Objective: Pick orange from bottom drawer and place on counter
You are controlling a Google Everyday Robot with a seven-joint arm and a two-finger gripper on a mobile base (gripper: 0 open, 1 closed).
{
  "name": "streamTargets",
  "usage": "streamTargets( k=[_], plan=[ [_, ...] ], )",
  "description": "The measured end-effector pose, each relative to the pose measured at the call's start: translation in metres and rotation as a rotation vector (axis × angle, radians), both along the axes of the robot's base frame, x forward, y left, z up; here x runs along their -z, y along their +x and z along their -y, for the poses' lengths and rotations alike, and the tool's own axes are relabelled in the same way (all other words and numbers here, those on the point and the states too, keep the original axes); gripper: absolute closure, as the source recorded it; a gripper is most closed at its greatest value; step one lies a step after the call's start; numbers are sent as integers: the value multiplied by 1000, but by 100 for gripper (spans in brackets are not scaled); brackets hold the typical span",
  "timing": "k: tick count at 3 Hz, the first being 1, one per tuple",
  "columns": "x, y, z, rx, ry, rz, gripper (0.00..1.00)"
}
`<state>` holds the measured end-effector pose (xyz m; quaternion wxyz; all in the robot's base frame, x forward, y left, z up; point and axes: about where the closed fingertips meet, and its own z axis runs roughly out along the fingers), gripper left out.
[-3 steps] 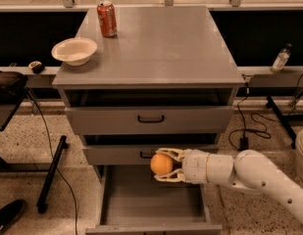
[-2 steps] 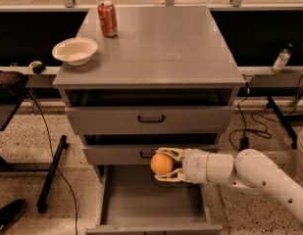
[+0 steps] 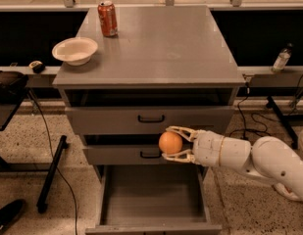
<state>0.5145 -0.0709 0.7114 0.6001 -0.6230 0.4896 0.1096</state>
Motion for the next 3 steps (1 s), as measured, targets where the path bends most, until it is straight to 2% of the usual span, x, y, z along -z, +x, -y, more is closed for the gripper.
streamTargets(
  k=[1,2,3],
  plan=[
    [-61,27,20,48,-8,40,100],
    [-110,73,43,124,-8,29,100],
    [-138,122,55,223,-28,-9,100]
  ],
)
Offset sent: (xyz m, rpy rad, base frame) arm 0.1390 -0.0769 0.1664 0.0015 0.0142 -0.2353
